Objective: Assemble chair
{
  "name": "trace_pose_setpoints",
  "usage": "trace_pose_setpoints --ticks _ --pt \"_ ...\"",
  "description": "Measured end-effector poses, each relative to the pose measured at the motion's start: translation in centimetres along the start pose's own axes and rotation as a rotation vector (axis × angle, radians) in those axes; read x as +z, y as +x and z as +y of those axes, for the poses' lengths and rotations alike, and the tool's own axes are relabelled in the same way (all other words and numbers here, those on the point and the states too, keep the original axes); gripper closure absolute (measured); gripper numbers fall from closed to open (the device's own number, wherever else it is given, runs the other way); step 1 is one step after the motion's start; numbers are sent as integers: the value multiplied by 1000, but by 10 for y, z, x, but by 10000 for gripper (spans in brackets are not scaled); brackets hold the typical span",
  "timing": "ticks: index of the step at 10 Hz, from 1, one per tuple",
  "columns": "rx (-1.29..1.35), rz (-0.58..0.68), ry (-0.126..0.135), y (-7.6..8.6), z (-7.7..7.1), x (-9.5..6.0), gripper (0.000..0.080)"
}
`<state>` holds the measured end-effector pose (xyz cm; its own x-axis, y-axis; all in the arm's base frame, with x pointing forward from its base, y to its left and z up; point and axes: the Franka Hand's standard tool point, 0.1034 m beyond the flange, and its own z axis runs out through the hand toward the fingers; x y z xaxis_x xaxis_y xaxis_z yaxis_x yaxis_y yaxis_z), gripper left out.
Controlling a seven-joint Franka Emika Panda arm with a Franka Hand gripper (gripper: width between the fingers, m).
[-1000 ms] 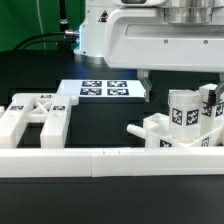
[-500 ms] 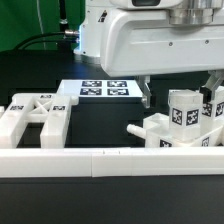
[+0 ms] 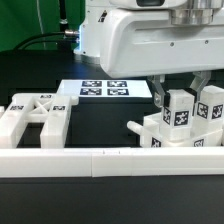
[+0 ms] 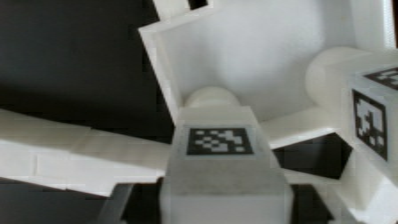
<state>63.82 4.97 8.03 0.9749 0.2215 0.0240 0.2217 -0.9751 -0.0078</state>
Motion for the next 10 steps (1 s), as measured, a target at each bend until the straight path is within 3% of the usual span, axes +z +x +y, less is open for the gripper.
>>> trace_pose_setpoints --ticks 2,10 --pt "27 0 0 0 1 0 513" --pt "886 1 21 2 2 2 512"
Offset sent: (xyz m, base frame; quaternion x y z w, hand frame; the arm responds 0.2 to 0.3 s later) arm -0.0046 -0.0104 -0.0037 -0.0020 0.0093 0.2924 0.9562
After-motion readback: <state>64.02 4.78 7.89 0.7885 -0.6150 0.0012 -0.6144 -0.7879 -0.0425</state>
